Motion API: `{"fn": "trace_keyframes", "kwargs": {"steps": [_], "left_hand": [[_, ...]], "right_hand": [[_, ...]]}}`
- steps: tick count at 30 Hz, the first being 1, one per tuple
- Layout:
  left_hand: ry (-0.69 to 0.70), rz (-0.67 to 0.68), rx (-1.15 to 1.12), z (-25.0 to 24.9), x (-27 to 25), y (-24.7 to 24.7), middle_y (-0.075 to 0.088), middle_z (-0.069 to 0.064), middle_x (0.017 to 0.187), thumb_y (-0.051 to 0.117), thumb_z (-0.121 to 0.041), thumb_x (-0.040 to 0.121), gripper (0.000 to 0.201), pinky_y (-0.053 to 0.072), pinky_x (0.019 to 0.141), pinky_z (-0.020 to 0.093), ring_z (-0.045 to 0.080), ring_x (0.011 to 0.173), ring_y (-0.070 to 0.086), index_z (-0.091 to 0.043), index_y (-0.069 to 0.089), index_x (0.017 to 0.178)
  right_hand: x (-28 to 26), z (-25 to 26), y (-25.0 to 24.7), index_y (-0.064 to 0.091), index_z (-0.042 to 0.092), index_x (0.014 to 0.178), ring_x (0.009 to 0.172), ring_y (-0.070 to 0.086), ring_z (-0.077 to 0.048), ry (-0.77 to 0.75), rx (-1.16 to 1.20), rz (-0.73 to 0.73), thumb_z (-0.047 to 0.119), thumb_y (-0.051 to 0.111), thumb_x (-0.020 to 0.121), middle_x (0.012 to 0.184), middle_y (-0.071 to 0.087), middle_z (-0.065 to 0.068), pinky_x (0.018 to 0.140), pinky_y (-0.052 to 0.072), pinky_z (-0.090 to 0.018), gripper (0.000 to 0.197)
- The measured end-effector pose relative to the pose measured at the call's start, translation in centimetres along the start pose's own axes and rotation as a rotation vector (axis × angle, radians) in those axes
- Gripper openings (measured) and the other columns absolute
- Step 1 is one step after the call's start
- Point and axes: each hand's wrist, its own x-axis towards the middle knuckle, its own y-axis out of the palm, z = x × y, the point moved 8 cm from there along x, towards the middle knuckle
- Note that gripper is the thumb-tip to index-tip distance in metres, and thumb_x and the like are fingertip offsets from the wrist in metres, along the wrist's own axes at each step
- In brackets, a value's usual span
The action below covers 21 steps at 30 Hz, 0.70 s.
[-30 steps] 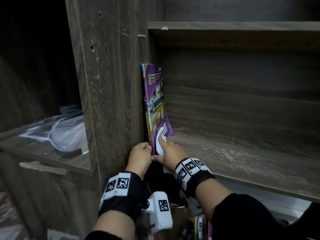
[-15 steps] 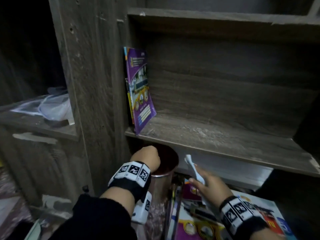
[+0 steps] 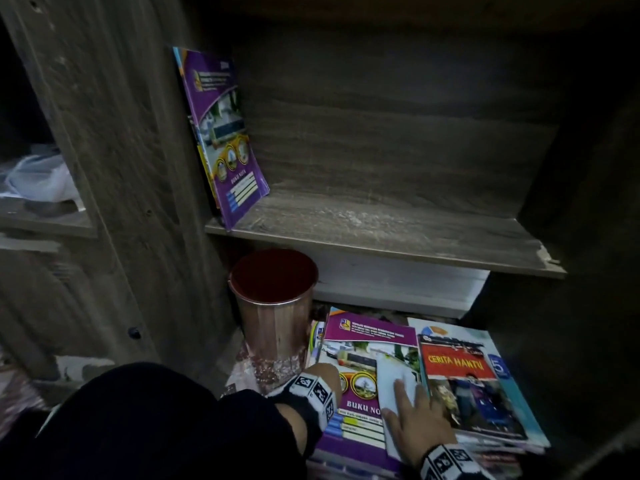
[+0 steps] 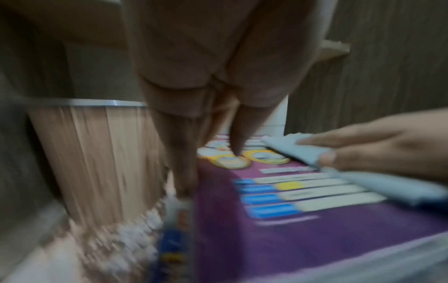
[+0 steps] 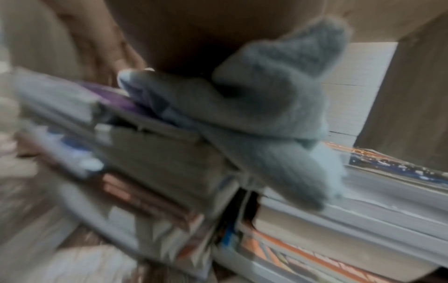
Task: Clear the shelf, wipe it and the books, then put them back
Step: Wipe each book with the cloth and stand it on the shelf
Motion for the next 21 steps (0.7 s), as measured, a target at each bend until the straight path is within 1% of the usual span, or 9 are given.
{"fn": "trace_keyframes", "kwargs": {"steps": [2, 5, 7, 10, 13, 16, 18, 20, 21], "left_hand": [[-0.038, -0.084, -0.002, -0.3, -0.1, -0.6, 0.036, 0.004, 0.068, 0.041, -0.010, 0.099, 0.041, 0.037, 0.108, 0.037, 0.024, 0.108, 0.056, -0.019, 0.027, 0.061], [-0.050, -0.191, -0.117, -0.3, 0.9, -1.0, 0.058, 0.010, 0.096, 0.051, -0.019, 0.096, 0.035, 0.049, 0.093, 0.031, 0.024, 0.104, 0.060, -0.017, 0.034, 0.065], [-0.029, -0.183, -0.267, -0.7, 1.0, -0.7, 0.061, 0.010, 0.108, 0.055, -0.024, 0.094, 0.013, 0.051, 0.084, 0.030, 0.022, 0.092, 0.057, -0.012, 0.052, 0.092], [0.134, -0.135, -0.440, -3.0, 0.5, 0.3, 0.056, 0.009, 0.124, 0.042, -0.019, 0.101, 0.043, 0.047, 0.073, 0.021, 0.016, 0.088, 0.056, -0.011, 0.030, 0.142], [0.326, -0.092, -0.525, -5.6, -1.1, 0.1, 0.053, 0.000, 0.121, 0.036, -0.011, 0.103, 0.051, 0.037, 0.057, 0.001, 0.002, 0.080, 0.049, -0.025, 0.020, 0.149], [0.486, -0.126, -0.553, -7.2, -3.3, -2.1, 0.052, -0.010, 0.112, 0.040, -0.016, 0.103, 0.042, 0.037, 0.065, 0.003, -0.004, 0.078, 0.050, -0.026, 0.035, 0.143], [0.628, -0.122, -0.629, -8.4, -5.3, -4.1, 0.057, -0.012, 0.105, 0.043, -0.013, 0.101, 0.034, 0.041, 0.080, 0.011, -0.002, 0.086, 0.053, -0.023, 0.046, 0.133], [0.724, -0.157, -0.774, -8.8, -7.2, -6.7, 0.061, -0.013, 0.107, 0.047, -0.013, 0.099, 0.031, 0.041, 0.094, 0.016, -0.006, 0.097, 0.056, -0.029, 0.050, 0.124], [0.745, -0.200, -0.842, -8.5, -7.8, -8.1, 0.064, -0.012, 0.113, 0.050, -0.017, 0.095, 0.032, 0.042, 0.099, 0.021, -0.002, 0.104, 0.058, -0.033, 0.051, 0.123]], "right_hand": [[-0.5, 0.0, 0.4, -0.007, 0.030, 0.152, 0.145, 0.008, -0.038, -0.015, -0.027, 0.007, 0.064, 0.005, 0.091, 0.161, -0.002, -0.011, 0.112, 0.030, -0.042, 0.071], [-0.2, -0.2, 0.5, -0.007, 0.027, 0.152, 0.144, 0.010, -0.037, -0.013, -0.038, -0.018, 0.063, 0.002, 0.091, 0.160, -0.001, -0.013, 0.113, 0.029, -0.043, 0.071], [-0.1, 0.3, 0.5, -0.005, 0.026, 0.153, 0.144, 0.011, -0.036, -0.056, -0.024, -0.017, 0.061, 0.003, 0.094, 0.160, 0.000, -0.013, 0.115, 0.025, -0.043, 0.069], [-1.0, 3.0, 0.5, -0.006, 0.034, 0.152, 0.146, 0.009, -0.030, -0.259, 0.141, -0.035, 0.079, -0.020, 0.061, 0.161, 0.001, -0.005, 0.117, 0.018, -0.041, 0.102], [-1.4, 4.5, -1.4, -0.007, 0.038, 0.149, 0.146, 0.009, -0.020, -0.345, 0.420, -0.261, 0.087, -0.022, 0.059, 0.161, 0.001, 0.003, 0.117, 0.016, -0.034, 0.103], [-1.1, 1.9, -5.2, 0.013, 0.026, 0.153, 0.142, 0.022, -0.028, -0.217, 0.575, -0.592, 0.074, 0.005, 0.085, 0.158, 0.016, -0.007, 0.114, 0.028, -0.041, 0.084], [-0.1, -1.0, -7.2, 0.021, 0.021, 0.152, 0.137, 0.029, -0.034, -0.033, 0.611, -0.656, 0.044, 0.030, 0.099, 0.154, 0.022, -0.014, 0.109, 0.034, -0.047, 0.058], [0.0, -2.5, -8.3, 0.023, 0.022, 0.151, 0.134, 0.032, -0.038, 0.083, 0.806, -0.674, 0.034, 0.034, 0.101, 0.150, 0.028, -0.019, 0.108, 0.031, -0.048, 0.052], [-0.8, -2.0, -9.1, 0.026, 0.018, 0.150, 0.134, 0.032, -0.039, 0.053, 0.877, -0.705, 0.034, 0.034, 0.101, 0.149, 0.030, -0.022, 0.110, 0.028, -0.047, 0.052]]}}
